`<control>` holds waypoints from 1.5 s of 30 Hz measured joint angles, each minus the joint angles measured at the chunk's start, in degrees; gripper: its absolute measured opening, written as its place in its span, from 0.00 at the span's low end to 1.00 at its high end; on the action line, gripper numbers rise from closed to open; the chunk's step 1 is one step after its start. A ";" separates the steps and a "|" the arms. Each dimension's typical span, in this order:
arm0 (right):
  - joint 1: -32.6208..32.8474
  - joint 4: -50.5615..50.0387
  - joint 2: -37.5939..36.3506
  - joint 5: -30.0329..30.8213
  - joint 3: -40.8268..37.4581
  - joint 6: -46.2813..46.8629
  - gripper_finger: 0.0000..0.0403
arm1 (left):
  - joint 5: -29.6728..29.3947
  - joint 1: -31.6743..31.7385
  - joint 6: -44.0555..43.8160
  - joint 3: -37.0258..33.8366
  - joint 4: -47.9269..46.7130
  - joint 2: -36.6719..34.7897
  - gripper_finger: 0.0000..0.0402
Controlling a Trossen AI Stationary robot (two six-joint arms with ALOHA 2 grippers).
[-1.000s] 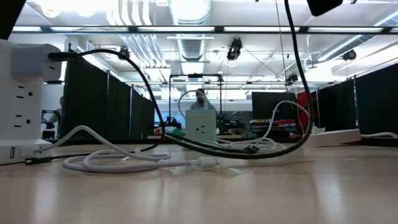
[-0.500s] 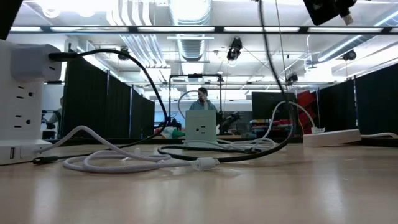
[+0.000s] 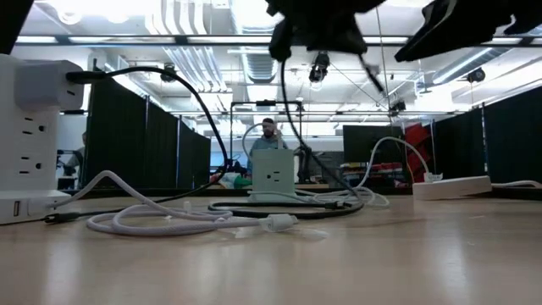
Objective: Insert USB
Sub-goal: Insert the black charger cable into the top right white outlet extension
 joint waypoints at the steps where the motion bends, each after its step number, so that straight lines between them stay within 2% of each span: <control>1: 0.00 0.08 0.91 0.61 0.00 -0.12 0.46 | 0.00 0.36 -1.24 0.00 -0.91 0.00 0.02; 5: -0.02 0.75 5.18 5.68 0.00 0.80 0.46 | 0.06 0.73 -2.59 -0.04 -1.15 -0.02 0.02; 11: -0.12 7.82 13.15 18.02 0.00 0.67 0.46 | 0.42 0.64 -2.65 -0.04 -0.76 -0.09 0.02; 17: -1.31 13.72 18.36 19.32 0.00 1.23 0.46 | 0.59 0.64 -2.41 -0.04 -0.74 -0.11 0.02; 21: -1.31 14.22 19.13 21.29 0.00 2.86 0.42 | 1.56 0.63 -2.21 -0.04 -0.72 -0.11 0.02; 26: -2.42 14.22 18.97 21.09 0.00 3.77 0.30 | 2.14 0.48 -1.47 -0.04 -0.27 -0.11 0.02; 32: -4.13 14.42 18.88 19.17 0.00 4.68 0.10 | 4.61 0.20 0.65 -0.11 0.99 -0.11 0.02; 36: -4.31 14.53 18.50 17.53 0.00 4.45 0.05 | 5.00 -0.09 2.07 -0.13 0.97 -0.11 0.02; 45: -3.99 12.91 11.93 8.89 -0.02 4.20 0.05 | 7.33 -1.57 6.65 -0.07 -0.13 -0.85 0.02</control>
